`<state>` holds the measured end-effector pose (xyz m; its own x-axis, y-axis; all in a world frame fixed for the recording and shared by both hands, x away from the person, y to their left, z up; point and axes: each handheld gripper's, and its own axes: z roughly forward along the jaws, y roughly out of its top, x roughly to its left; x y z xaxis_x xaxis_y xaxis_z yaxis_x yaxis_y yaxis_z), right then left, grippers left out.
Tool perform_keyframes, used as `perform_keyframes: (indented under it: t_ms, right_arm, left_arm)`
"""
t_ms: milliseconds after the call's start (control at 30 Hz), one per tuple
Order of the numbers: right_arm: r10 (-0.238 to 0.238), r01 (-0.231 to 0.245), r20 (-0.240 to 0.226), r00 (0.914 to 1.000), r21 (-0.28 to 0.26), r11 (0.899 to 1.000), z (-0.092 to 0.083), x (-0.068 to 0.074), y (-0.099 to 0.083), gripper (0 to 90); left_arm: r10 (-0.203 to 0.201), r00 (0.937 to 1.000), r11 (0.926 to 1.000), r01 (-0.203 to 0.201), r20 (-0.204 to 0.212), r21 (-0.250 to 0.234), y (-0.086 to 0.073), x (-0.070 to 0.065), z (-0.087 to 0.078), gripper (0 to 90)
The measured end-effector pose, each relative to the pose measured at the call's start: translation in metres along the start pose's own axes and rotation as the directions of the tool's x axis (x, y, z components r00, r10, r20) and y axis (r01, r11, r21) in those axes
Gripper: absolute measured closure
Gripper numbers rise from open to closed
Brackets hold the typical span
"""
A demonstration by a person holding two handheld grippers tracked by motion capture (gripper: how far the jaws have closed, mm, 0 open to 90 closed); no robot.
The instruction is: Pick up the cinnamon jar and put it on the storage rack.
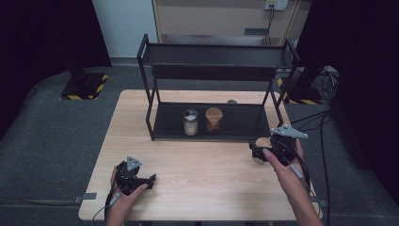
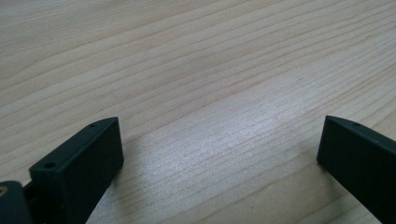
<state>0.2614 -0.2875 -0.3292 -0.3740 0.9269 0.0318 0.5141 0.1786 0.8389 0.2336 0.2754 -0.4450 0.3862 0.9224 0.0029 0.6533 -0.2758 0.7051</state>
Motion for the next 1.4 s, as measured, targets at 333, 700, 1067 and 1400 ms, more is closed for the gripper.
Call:
perform_keyframes:
  t_ms: [333, 700, 1067, 1400]
  right_arm:
    - [0.030, -0.030, 0.002, 0.9996, -0.003, 1.000, -0.006, -0.008, -0.019, 2.1]
    - [0.051, -0.051, -0.009, 0.9986, -0.006, 0.999, -0.009, -0.011, -0.035, 2.1]
    - [0.063, -0.063, -0.011, 0.9979, -0.001, 0.998, -0.009, -0.012, -0.054, 2.1]
    - [0.061, -0.061, -0.009, 0.9981, 0.004, 0.998, -0.007, -0.010, -0.065, 2.2]
  left_arm:
    - [0.000, 1.0000, 1.0000, 0.000, -0.001, 0.000, 0.000, 0.000, 0.000, 0.0]
    - [0.000, 1.0000, 1.0000, 0.000, -0.001, 0.000, 0.000, 0.000, 0.000, 0.0]
    - [0.000, 1.0000, 1.0000, 0.000, -0.001, 0.000, 0.000, 0.000, 0.000, 0.0]
    - [-0.001, 1.0000, 1.0000, 0.000, -0.001, 0.000, 0.000, 0.000, 0.000, 0.0]
